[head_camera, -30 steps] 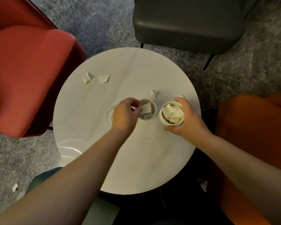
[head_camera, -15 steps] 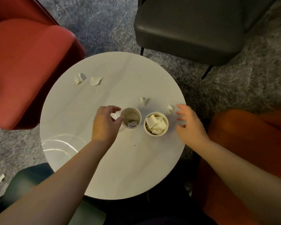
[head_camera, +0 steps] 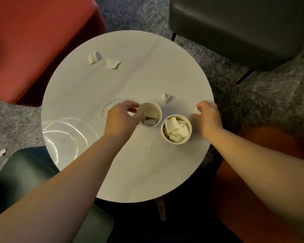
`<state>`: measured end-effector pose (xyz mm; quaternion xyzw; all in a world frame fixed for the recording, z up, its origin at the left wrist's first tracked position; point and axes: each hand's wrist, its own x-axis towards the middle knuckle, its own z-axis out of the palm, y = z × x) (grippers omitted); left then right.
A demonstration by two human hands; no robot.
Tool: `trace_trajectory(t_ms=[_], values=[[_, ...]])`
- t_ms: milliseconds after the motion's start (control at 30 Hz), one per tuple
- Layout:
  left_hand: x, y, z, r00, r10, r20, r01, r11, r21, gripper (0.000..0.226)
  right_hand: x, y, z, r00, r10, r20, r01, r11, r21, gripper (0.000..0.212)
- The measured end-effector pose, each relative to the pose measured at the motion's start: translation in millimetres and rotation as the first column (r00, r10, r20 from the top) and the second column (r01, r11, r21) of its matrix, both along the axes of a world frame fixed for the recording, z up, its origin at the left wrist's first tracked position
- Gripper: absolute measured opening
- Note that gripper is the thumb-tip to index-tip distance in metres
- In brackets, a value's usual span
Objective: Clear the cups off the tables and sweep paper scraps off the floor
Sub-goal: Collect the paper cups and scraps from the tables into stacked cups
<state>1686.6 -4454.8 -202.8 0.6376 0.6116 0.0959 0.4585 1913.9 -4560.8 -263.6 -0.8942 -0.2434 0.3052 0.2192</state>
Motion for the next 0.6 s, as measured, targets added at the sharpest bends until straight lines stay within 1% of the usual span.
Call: trace_trajectory(t_ms=[67, 100, 167, 233, 367, 400, 467, 533, 600], values=[[0.7, -1.4, -0.2, 1.000, 0.014, 0.008, -0.014, 1.000, 0.006, 0.006, 4.3, 0.5, -1.1, 0.998, 0.058, 0.009, -0.058, 0.998, -0.024, 0.007], [1.0, -1.9, -0.2, 1.000, 0.019, 0.011, -0.019, 1.000, 0.011, 0.006, 7.6, 0.7, -0.5, 0.991, 0.136, 0.013, -0.135, 0.988, -0.070, 0.005], [1.8, -2.5, -0.3, 1.000, 0.026, 0.014, -0.027, 0.999, 0.029, 0.006, 11.2, 4.4, 2.5, 0.976, 0.213, 0.050, -0.208, 0.974, -0.084, 0.005], [3.2, -2.8, 0.4, 1.000, 0.029, 0.010, -0.029, 0.998, 0.047, 0.007, 10.6, 12.4, 12.2, 0.975, 0.221, -0.025, -0.222, 0.975, -0.017, 0.005], [4.3, -1.9, 0.8, 0.999, 0.034, 0.003, -0.035, 0.997, 0.065, 0.005, 4.5, 47.6, 49.8, 0.957, 0.197, -0.212, -0.149, 0.964, 0.221, 0.014], [4.4, -1.8, 0.8, 0.999, 0.036, 0.002, -0.036, 0.997, 0.063, 0.005, 2.0, 57.5, 62.5, 0.938, 0.227, -0.261, -0.149, 0.946, 0.287, 0.015], [4.7, -1.7, 0.5, 0.999, 0.034, -0.001, -0.034, 0.998, 0.057, 0.006, -4.3, 73.8, 82.5, 0.878, 0.349, -0.327, -0.224, 0.904, 0.365, 0.014], [5.2, -1.4, -0.3, 0.999, 0.035, -0.005, -0.035, 0.998, 0.053, 0.009, -11.6, 82.7, 94.2, 0.805, 0.487, -0.340, -0.365, 0.857, 0.363, 0.015], [5.5, -0.9, -1.3, 0.999, 0.051, 0.002, -0.051, 0.998, 0.041, 0.012, -19.5, 85.2, 96.3, 0.729, 0.565, -0.387, -0.472, 0.824, 0.314, 0.015]])
